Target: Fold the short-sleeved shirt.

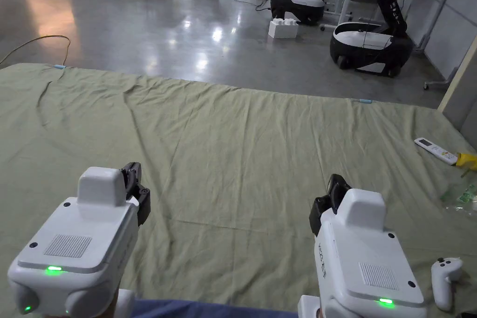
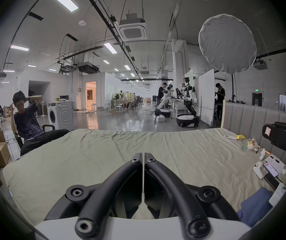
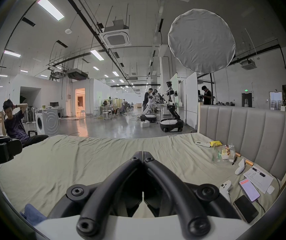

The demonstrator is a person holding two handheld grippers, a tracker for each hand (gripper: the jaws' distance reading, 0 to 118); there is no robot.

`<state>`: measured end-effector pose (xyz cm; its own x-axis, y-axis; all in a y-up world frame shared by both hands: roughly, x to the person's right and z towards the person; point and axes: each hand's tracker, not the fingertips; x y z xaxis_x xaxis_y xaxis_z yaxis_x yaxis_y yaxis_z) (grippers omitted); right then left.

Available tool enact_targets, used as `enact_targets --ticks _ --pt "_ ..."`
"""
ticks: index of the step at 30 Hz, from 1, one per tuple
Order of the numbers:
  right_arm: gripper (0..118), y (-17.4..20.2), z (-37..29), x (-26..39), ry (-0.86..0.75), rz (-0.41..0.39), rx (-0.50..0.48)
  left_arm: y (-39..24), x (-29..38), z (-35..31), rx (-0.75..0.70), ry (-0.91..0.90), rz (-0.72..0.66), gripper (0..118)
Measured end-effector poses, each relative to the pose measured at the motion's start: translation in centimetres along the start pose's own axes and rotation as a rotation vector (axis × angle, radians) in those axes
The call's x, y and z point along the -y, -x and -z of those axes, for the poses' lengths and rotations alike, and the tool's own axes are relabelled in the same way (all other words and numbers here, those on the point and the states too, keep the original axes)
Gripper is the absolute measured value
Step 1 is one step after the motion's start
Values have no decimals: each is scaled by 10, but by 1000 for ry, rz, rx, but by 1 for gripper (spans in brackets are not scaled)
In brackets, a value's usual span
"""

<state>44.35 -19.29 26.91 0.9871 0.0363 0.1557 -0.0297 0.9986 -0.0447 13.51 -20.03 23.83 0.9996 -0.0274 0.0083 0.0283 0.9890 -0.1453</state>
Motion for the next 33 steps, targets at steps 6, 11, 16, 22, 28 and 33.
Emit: enact_targets --ticks 6,11,16,22,28,33 --pt "0 -5 1 -1 -5 -8 1 39 9 0 53 131 -38 1" --pt "0 -1 4 -2 2 -27 -27 93 32 -9 75 260 -107 1" --pt "0 7 6 5 30 -37 -56 154 64 -10 122 468 -216 1" --pt "0 19 6 14 75 -47 -92 208 116 -2 239 686 -380 10" --pt "0 26 5 21 104 -68 -114 226 163 4 331 784 -645 71" --pt "0 26 3 24 125 -87 -118 235 204 11 419 854 -922 71"
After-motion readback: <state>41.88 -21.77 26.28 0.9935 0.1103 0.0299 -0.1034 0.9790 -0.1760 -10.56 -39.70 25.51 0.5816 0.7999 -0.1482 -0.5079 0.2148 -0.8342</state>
